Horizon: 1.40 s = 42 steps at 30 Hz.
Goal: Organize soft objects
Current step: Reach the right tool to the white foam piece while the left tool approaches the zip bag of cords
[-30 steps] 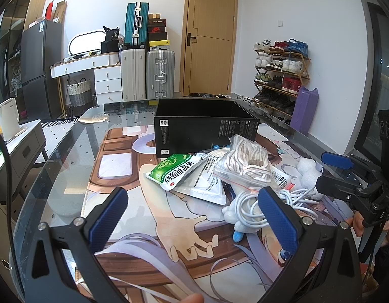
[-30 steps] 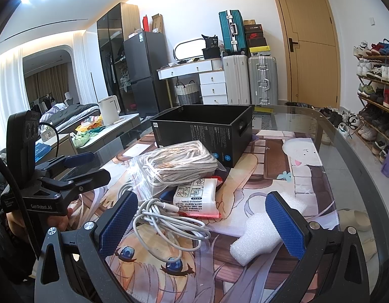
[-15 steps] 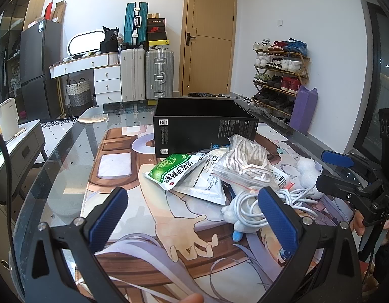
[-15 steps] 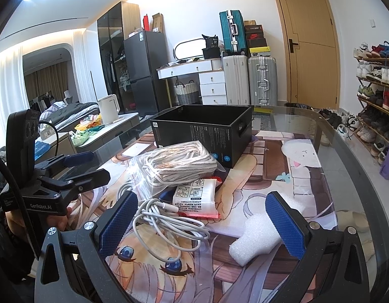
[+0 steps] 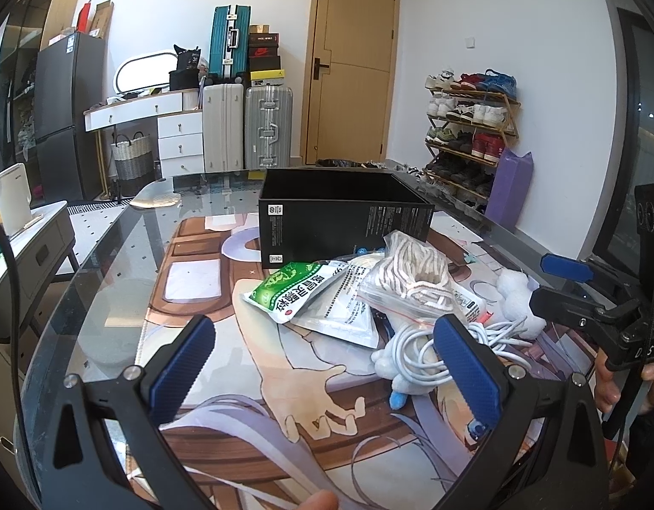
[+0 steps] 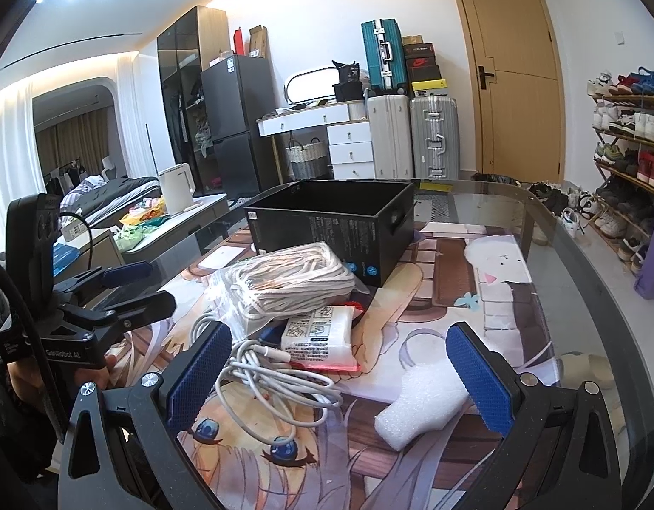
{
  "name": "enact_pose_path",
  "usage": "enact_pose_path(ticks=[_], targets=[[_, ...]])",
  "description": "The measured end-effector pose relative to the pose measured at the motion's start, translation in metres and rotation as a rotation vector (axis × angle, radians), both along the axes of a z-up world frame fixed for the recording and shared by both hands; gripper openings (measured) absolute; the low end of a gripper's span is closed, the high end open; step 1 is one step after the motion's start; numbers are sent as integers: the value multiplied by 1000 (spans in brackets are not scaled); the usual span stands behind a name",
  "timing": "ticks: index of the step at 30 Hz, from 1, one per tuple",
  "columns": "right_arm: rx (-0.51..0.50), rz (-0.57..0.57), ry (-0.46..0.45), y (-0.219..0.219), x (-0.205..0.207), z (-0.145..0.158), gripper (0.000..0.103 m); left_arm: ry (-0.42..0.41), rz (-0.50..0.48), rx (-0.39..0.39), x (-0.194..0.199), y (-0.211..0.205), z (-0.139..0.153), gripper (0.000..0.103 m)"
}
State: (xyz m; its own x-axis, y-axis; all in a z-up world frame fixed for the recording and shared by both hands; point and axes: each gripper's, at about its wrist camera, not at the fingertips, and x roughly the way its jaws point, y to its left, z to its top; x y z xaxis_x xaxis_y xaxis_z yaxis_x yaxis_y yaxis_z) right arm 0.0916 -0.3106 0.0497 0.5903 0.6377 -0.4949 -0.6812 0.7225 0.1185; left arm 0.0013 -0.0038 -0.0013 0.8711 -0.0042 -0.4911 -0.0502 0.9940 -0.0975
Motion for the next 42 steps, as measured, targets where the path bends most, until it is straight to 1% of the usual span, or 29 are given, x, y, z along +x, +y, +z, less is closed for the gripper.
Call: enact_pose_path(ticks=[6, 9, 15, 18, 21, 24, 25, 29, 31, 34, 36, 42], targets=[[-20, -8, 10, 0, 2, 0, 103, -2, -5, -1, 2, 1, 2, 103], [-41, -17, 19, 1, 5, -1, 103, -6, 8, 9, 1, 2, 6, 103], [-89, -108, 29, -7, 14, -4, 103, -10, 27, -8, 1, 5, 12, 103], [-96, -163, 36, -15, 21, -5, 103, -11, 22, 1, 1, 3, 14, 103], [-104, -203, 67, -22, 29, -8, 103, -13, 17, 16, 2, 0, 16, 103], [-148, -234, 109, -23, 38, -14, 103, -50, 16, 16, -1, -3, 21, 103], [-162, -237, 121, -22, 40, -16, 103, -49, 12, 21, -1, -3, 22, 103], [-208, -244, 139, -19, 44, -24, 102, 2, -19, 49, 7, -7, 21, 103], [-221, -242, 149, -18, 46, -28, 99, 30, -42, 63, 12, -9, 19, 103], [-238, -233, 161, -15, 47, -33, 95, 66, -65, 54, 18, -13, 17, 103], [-242, -229, 167, -14, 47, -34, 92, 76, -76, 46, 21, -15, 16, 103], [-231, -208, 185, -13, 50, -38, 81, 96, -110, 67, 32, -25, 13, 103]])
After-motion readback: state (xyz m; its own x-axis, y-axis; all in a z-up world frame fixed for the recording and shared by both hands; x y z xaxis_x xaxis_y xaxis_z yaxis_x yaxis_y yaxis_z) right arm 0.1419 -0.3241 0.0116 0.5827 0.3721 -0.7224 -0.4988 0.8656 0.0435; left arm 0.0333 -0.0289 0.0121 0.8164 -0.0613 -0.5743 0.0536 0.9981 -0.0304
